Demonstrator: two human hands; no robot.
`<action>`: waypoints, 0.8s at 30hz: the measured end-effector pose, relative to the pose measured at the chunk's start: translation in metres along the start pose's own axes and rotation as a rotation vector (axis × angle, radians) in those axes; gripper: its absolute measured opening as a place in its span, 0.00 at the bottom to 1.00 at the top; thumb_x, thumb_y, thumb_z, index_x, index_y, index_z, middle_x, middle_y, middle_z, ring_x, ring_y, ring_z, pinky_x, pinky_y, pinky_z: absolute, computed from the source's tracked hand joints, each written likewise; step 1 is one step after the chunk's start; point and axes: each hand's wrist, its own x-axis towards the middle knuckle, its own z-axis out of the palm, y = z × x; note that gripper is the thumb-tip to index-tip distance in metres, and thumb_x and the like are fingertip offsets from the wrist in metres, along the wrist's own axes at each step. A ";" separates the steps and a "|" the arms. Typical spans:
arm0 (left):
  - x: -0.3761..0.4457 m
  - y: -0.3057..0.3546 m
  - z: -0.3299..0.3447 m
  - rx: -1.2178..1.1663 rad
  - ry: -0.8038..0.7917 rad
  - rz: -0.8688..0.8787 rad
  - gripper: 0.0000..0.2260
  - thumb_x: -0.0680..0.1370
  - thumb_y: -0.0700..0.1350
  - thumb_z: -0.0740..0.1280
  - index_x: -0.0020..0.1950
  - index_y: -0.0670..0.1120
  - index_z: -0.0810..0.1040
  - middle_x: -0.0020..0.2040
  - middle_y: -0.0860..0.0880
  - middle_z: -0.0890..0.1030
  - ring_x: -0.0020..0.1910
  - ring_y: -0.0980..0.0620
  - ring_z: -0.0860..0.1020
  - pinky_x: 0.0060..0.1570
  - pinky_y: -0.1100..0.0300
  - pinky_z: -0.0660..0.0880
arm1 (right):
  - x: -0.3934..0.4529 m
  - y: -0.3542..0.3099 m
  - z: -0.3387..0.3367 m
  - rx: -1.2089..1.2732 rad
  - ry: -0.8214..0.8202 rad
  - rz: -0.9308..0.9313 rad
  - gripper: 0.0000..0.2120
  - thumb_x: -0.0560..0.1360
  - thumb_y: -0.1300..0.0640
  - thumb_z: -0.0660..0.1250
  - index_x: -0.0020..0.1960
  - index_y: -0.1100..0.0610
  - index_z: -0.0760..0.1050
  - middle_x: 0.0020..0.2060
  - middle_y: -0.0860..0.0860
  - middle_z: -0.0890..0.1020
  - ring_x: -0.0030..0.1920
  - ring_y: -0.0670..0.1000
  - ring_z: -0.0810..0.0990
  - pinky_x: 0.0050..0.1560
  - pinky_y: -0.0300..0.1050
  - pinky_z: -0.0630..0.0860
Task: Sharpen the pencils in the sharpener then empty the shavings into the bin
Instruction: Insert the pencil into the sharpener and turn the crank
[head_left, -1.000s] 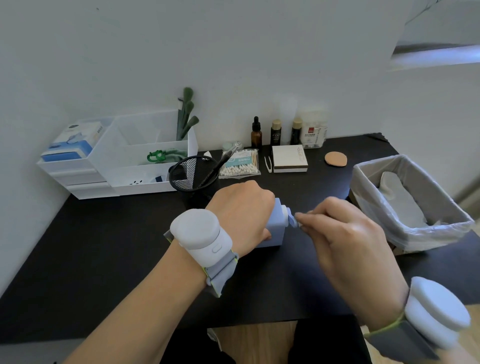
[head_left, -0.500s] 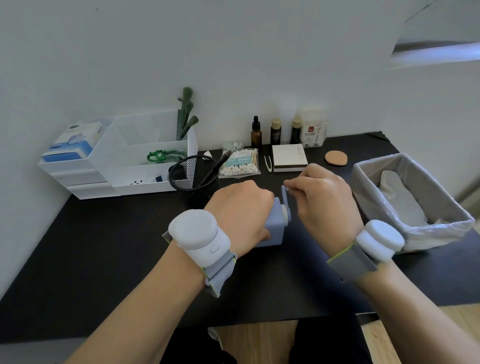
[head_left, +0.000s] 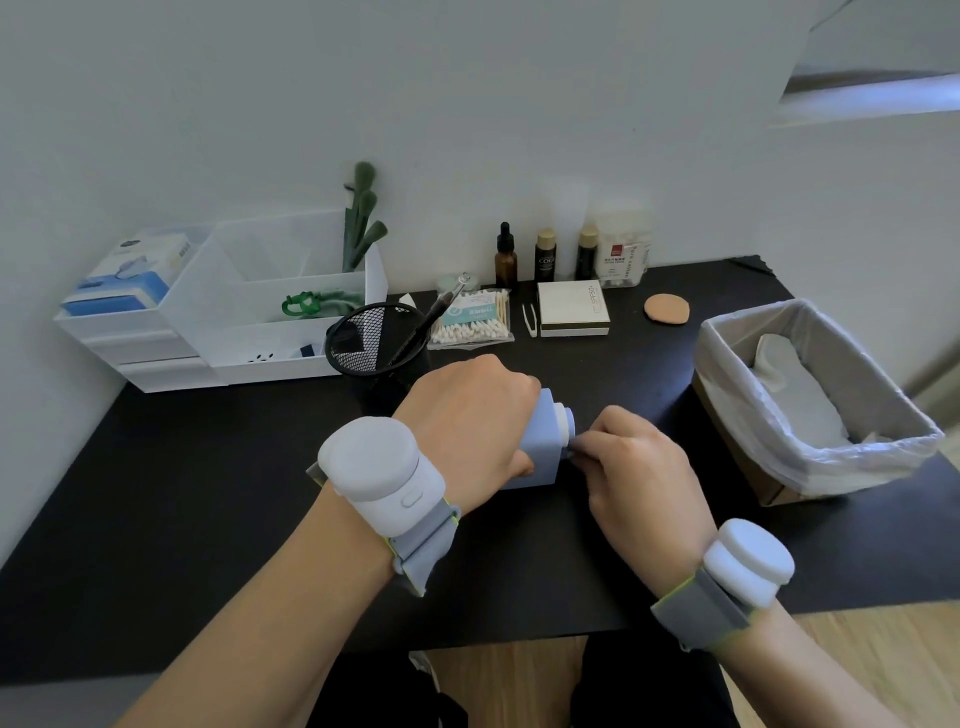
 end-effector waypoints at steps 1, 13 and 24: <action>0.000 0.000 0.000 0.000 -0.001 0.000 0.16 0.74 0.57 0.68 0.46 0.51 0.63 0.51 0.49 0.77 0.51 0.44 0.77 0.39 0.55 0.66 | -0.004 -0.002 -0.001 0.003 0.004 0.000 0.06 0.69 0.64 0.73 0.42 0.55 0.84 0.38 0.50 0.76 0.37 0.55 0.77 0.28 0.51 0.75; 0.000 0.003 -0.002 0.003 0.000 -0.011 0.16 0.74 0.56 0.69 0.45 0.51 0.64 0.50 0.48 0.77 0.51 0.45 0.77 0.39 0.55 0.66 | -0.032 -0.017 -0.032 -0.010 0.044 -0.040 0.05 0.69 0.63 0.74 0.43 0.55 0.84 0.37 0.49 0.76 0.36 0.51 0.75 0.29 0.45 0.74; 0.000 0.006 -0.005 0.010 -0.023 -0.024 0.15 0.75 0.55 0.69 0.46 0.51 0.64 0.51 0.49 0.77 0.51 0.45 0.77 0.38 0.56 0.65 | 0.004 -0.020 -0.053 0.011 0.210 -0.124 0.08 0.69 0.68 0.73 0.46 0.59 0.84 0.38 0.53 0.78 0.37 0.54 0.77 0.32 0.50 0.77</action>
